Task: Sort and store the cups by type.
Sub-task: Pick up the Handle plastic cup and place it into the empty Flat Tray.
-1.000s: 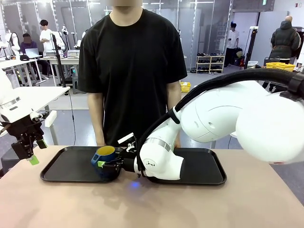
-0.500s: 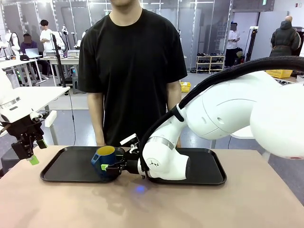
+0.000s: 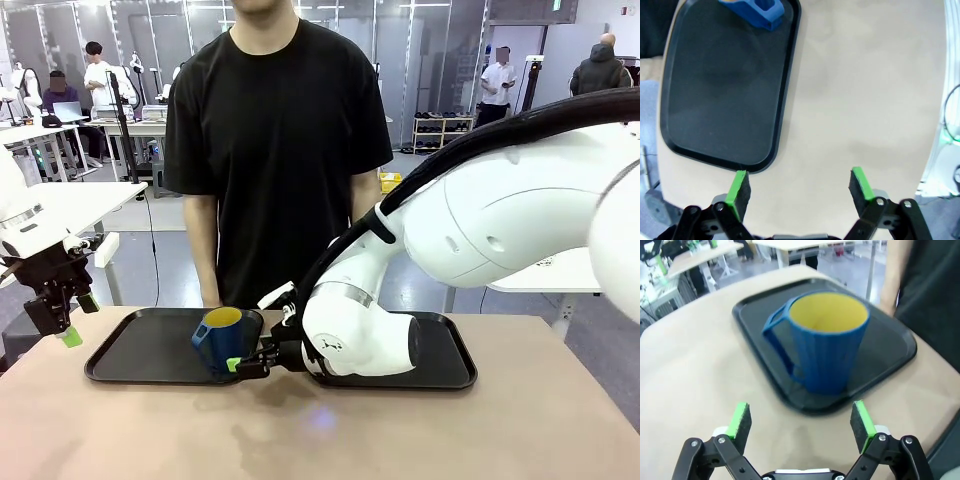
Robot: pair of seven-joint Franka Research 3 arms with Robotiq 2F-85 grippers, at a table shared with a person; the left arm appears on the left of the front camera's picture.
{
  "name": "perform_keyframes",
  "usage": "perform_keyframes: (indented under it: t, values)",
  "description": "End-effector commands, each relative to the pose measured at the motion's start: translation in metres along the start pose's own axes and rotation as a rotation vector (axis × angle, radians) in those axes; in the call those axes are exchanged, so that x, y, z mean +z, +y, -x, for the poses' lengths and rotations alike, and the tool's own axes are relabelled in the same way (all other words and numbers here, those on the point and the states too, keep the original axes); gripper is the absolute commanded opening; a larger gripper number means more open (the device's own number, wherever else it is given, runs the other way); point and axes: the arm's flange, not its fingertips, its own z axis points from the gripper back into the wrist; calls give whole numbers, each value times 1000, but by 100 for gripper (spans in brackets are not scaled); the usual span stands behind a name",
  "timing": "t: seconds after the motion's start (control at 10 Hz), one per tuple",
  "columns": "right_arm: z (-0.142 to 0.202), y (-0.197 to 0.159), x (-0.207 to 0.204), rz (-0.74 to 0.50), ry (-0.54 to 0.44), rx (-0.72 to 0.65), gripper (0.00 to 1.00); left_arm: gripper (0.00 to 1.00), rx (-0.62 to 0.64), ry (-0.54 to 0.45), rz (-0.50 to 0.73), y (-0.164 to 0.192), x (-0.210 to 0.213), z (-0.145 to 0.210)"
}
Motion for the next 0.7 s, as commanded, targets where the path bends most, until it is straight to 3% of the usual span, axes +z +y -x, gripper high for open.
perform_keyframes:
  t: [0.0,0.4,0.6]
  values:
    - [8,32,12,32,95,-22,100,100,3,6,-14,1,1,0]
    - [-4,47,50,58,226,19,100,100,3,6,-14,1,1,0]
    - [-13,48,66,96,366,36,100,100,3,6,-14,1,1,0]
